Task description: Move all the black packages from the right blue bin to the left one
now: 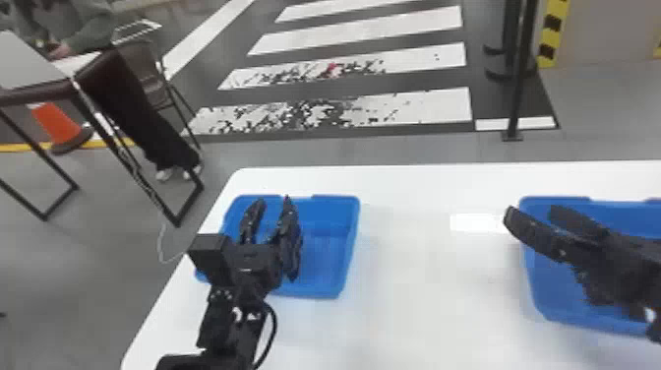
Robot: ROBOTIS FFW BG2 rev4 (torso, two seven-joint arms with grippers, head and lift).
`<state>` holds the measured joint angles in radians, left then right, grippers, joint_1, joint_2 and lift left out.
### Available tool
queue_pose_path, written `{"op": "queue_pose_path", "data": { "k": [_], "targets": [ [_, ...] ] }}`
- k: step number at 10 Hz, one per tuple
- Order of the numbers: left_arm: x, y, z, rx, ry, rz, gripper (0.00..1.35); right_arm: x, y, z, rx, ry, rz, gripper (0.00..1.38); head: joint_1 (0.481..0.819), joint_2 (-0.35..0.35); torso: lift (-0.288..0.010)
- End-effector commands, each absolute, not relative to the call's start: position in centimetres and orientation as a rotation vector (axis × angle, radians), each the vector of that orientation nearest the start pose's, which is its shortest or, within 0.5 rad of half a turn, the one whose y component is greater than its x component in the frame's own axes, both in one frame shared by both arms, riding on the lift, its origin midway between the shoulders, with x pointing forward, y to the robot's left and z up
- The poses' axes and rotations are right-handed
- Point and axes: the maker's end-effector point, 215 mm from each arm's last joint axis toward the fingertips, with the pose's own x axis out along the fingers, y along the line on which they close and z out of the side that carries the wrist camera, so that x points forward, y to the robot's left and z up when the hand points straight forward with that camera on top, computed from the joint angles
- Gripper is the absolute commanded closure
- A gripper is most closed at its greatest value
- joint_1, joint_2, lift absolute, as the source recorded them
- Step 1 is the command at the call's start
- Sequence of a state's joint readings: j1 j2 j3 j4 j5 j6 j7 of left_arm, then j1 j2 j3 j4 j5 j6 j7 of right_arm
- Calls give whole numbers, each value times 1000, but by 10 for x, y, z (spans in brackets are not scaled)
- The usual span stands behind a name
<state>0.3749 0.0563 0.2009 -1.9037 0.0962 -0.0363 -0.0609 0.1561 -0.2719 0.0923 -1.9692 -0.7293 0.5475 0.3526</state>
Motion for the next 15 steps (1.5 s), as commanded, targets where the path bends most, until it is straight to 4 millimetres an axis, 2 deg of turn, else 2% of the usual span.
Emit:
{"op": "queue_pose_path", "data": {
  "k": [1,2,3,4,5,6,8,9,11,14,15],
  "targets": [
    [471,315,-310,3,-110,60,125,489,-138,-319,289,292,586,128,695,310,-132],
    [461,305,-291,-27,-166,39,202,493,-166,-318,235,289,522,131,695,246,-132],
    [448,295,-274,-59,-193,22,211,484,-190,-323,180,328,457,133,695,192,-132],
    [435,285,-261,-85,-220,7,217,468,-210,-326,122,374,389,134,695,167,-132],
    [425,277,-254,-101,-231,-6,217,449,-225,-343,98,451,337,136,695,126,-132],
    [420,266,-259,-137,-217,-22,217,436,-242,-365,83,532,286,170,695,90,-132],
    [420,242,-270,-199,-181,-68,213,411,-276,-390,7,660,149,213,695,16,-132],
    [421,236,-268,-201,-184,-83,213,407,-285,-400,2,698,111,213,695,-9,-132],
    [420,235,-266,-209,-192,-86,213,421,-294,-418,25,728,90,213,695,-68,-132],
    [421,236,-264,-216,-199,-86,216,449,-293,-441,65,733,94,213,695,-80,-132],
    [421,234,-264,-220,-199,-88,216,458,-292,-455,83,747,96,213,695,-78,-132]
  ]
}}
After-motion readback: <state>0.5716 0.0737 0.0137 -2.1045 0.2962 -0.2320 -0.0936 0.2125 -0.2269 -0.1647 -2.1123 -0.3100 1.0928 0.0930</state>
